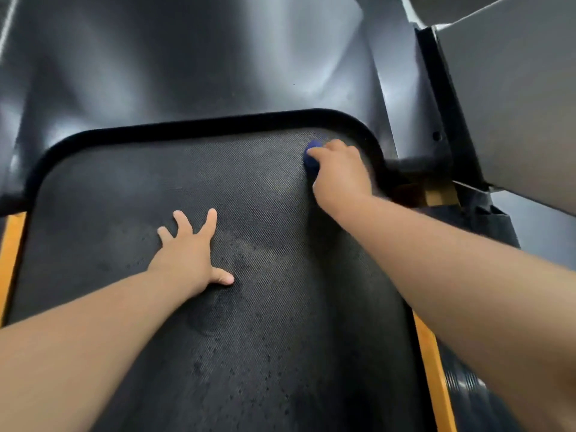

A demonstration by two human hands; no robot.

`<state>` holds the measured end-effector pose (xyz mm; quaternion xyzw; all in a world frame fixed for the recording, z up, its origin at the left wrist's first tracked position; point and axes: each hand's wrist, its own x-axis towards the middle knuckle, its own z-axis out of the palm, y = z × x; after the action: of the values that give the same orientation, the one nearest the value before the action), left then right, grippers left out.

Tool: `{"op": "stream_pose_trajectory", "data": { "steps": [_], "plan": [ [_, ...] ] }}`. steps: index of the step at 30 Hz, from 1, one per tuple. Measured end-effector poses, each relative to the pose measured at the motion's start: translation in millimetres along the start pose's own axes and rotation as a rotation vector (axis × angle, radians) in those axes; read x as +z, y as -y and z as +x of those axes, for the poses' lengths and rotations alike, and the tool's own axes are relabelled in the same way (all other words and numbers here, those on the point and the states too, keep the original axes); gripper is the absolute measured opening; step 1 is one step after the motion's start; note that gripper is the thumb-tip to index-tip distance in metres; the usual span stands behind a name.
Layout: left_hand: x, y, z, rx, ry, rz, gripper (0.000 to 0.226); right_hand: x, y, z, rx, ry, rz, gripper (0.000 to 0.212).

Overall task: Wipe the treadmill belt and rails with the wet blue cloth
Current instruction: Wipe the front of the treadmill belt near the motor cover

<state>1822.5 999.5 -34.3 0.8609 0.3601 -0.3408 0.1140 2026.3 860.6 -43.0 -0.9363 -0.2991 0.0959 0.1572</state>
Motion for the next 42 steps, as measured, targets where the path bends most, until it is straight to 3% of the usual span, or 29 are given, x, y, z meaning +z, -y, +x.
{"op": "stream_pose_trajectory", "data": {
  "steps": [5,7,10,12,18,21,26,28,31,33,36,38,40,42],
  "plan": [
    [-1,0,1,-0.001,-0.006,0.002,0.128,26,38,-64,-0.374,0.202,0.135,0.042],
    [2,1,2,0.009,-0.02,-0.004,0.129,20,29,-40,-0.313,0.129,0.106,0.038],
    [2,3,4,0.021,-0.014,-0.007,0.129,3,6,11,-0.025,-0.045,0.043,0.036],
    [0,3,3,0.014,0.003,-0.008,0.129,0,5,16,0.053,-0.05,0.047,0.035],
    [-1,1,3,0.005,-0.004,-0.004,0.129,47,53,-77,-0.416,0.081,0.19,0.038],
    [0,1,2,0.02,0.002,-0.02,0.128,47,46,-63,-0.346,0.015,0.199,0.035],
    [0,3,1,0.027,0.003,-0.04,0.127,13,4,5,0.007,-0.135,0.101,0.036],
    [2,4,2,0.022,-0.001,-0.048,0.128,24,20,-25,-0.081,-0.121,0.076,0.033],
    [1,3,3,0.013,-0.013,-0.053,0.128,53,38,-90,-0.407,-0.039,0.152,0.037],
    [3,3,3,0.012,-0.024,-0.059,0.129,57,25,-80,-0.507,-0.062,0.114,0.037],
    [2,5,2,0.036,-0.029,-0.045,0.128,30,7,-19,-0.266,-0.196,0.052,0.035],
    [2,5,0,0.038,-0.024,-0.047,0.127,14,-4,3,-0.094,-0.145,-0.062,0.038],
    [2,7,1,0.035,-0.032,-0.054,0.127,14,-2,-15,-0.058,-0.128,-0.113,0.042],
    [2,7,1,0.034,-0.021,-0.068,0.127,27,3,-62,-0.139,-0.15,-0.08,0.045]
  ]
}}
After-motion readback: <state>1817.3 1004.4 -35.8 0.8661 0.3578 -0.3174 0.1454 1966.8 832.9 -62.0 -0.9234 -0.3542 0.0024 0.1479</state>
